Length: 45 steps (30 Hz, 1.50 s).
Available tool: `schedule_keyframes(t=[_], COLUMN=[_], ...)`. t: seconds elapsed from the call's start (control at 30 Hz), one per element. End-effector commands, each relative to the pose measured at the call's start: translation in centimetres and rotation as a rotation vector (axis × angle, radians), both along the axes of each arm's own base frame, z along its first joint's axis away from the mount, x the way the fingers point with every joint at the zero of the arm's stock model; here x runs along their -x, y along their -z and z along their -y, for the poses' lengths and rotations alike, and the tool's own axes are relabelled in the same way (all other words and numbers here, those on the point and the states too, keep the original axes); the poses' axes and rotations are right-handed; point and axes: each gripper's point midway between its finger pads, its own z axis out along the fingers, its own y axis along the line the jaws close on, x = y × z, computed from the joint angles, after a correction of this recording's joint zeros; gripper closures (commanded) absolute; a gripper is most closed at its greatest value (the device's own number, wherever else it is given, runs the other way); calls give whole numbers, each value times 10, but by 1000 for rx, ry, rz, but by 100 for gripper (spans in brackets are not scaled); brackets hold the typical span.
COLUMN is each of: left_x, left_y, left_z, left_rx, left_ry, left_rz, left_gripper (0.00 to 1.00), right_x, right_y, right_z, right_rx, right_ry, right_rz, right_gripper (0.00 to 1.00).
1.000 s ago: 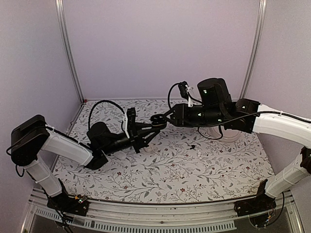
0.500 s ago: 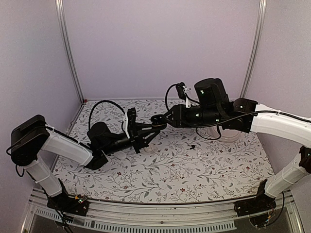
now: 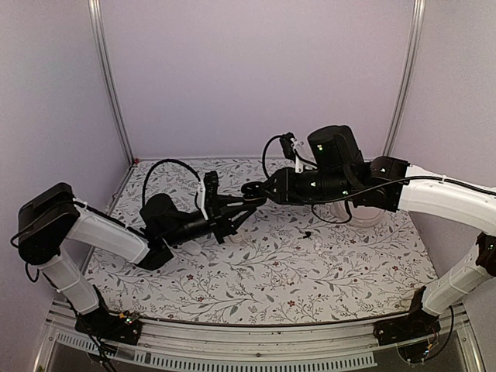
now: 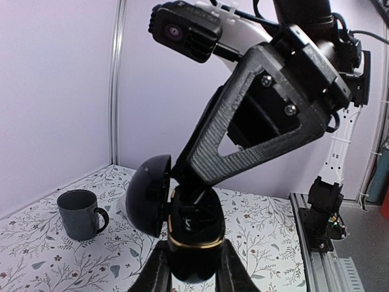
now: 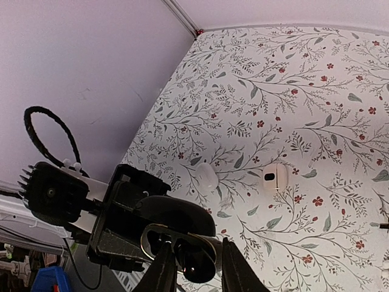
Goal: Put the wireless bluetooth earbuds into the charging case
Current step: Adjust the right earbud in the right side groove of the charging case.
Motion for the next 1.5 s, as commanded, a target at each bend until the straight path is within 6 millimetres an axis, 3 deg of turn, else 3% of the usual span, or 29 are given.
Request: schedule_keyframes(t=[0.0,1.1,1.47], left_x=[2,-2,-10], left_y=[-3,10,6], left_z=[6,9,-2], left_rx=[8,-28,-48], left_ry=[13,-1,-106], left_rz=[3,-1,130], left_gripper=[100,100,100], right_x=[-1,0,3], right_y=[-6,-10,-14], right_z=[-3,0,4], right_rx=[-3,15,6], right_ry=[10,19,25], right_rz=[7,40,27], right_gripper=[73,87,88])
